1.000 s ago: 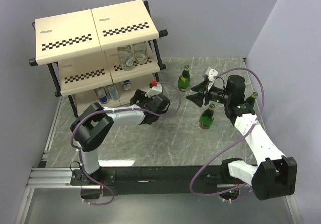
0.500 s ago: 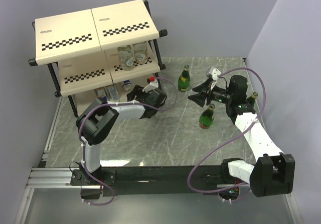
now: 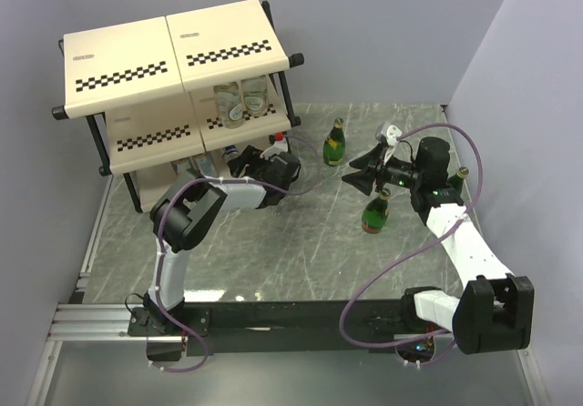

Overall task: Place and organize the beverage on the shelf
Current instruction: Pick up the drink from the shelf.

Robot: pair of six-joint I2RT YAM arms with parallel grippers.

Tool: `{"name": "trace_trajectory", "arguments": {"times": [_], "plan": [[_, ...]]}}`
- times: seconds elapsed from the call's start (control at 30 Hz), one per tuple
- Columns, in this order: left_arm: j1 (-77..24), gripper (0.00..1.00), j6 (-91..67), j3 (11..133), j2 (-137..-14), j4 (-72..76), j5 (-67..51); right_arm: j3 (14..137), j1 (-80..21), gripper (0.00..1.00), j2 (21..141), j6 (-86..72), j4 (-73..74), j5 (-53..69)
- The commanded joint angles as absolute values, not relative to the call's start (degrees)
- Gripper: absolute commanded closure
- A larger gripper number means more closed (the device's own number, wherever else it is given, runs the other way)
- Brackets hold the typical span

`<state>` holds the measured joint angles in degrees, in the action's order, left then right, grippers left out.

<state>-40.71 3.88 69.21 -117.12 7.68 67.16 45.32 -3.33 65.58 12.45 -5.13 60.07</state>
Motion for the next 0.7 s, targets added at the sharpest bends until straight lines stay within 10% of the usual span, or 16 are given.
{"name": "trace_trajectory", "arguments": {"times": [0.0, 0.67], "plan": [[-40.2, 0.28, 6.9, 72.2, -118.4, 12.2, 69.6, 45.3, -2.7, 0.43, 65.8, 11.8, -7.6, 61.7], [-37.4, 0.29, 14.4, 72.8, -122.8, 20.1, 70.3, 43.2, -0.8, 0.43, 66.9, 9.2, -11.7, 64.6]]}}
